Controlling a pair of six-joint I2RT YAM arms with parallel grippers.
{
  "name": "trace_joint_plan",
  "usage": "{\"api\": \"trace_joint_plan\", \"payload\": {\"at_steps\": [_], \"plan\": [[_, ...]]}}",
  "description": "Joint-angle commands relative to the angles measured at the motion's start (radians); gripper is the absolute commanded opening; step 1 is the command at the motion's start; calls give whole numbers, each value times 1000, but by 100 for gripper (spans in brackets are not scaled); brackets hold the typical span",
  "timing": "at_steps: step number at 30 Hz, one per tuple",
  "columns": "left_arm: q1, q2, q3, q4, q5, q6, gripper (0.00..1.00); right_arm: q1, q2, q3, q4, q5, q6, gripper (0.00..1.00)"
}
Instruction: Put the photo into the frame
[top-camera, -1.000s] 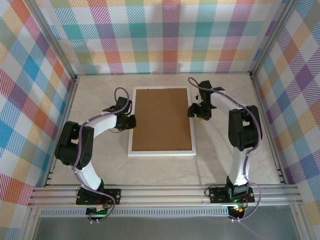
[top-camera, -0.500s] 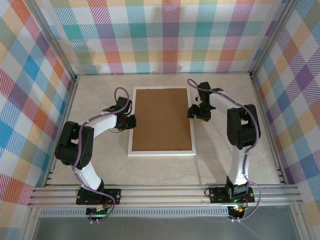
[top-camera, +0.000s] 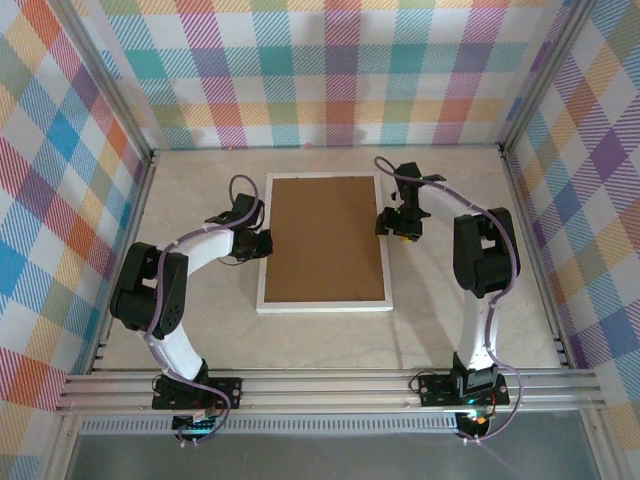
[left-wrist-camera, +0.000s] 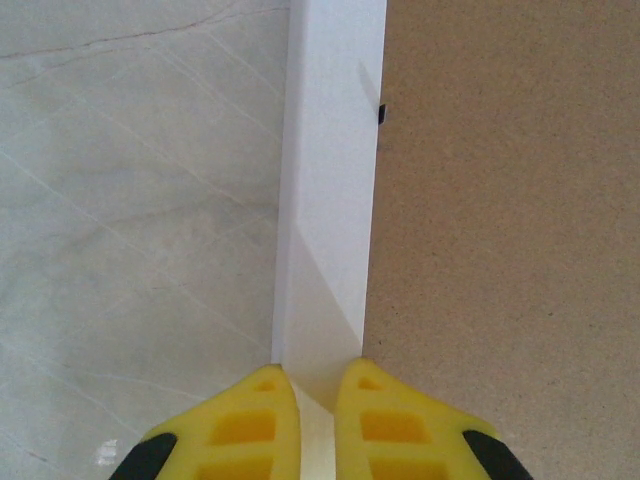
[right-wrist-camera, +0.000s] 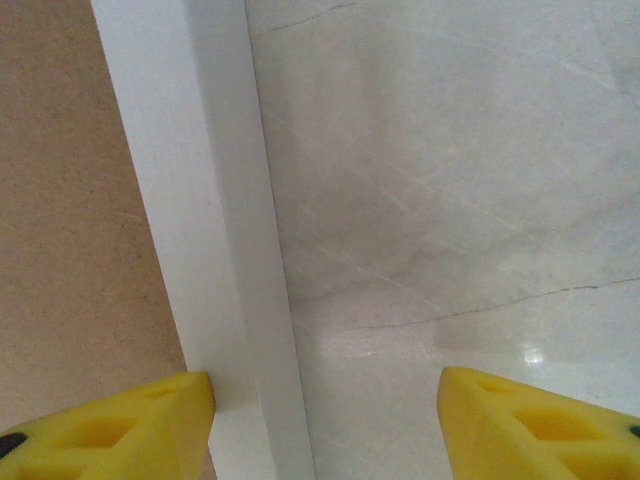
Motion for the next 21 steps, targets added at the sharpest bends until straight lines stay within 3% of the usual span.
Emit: {"api": "trace_joint_plan", "payload": {"at_steps": [1, 21], "plan": [[-26, 10, -1, -61, 39, -3, 0, 18, 45, -15, 15, -26, 19, 62], [-31, 13, 2, -53, 58, -9, 0, 161, 192, 13, -44, -50, 86, 62]]}}
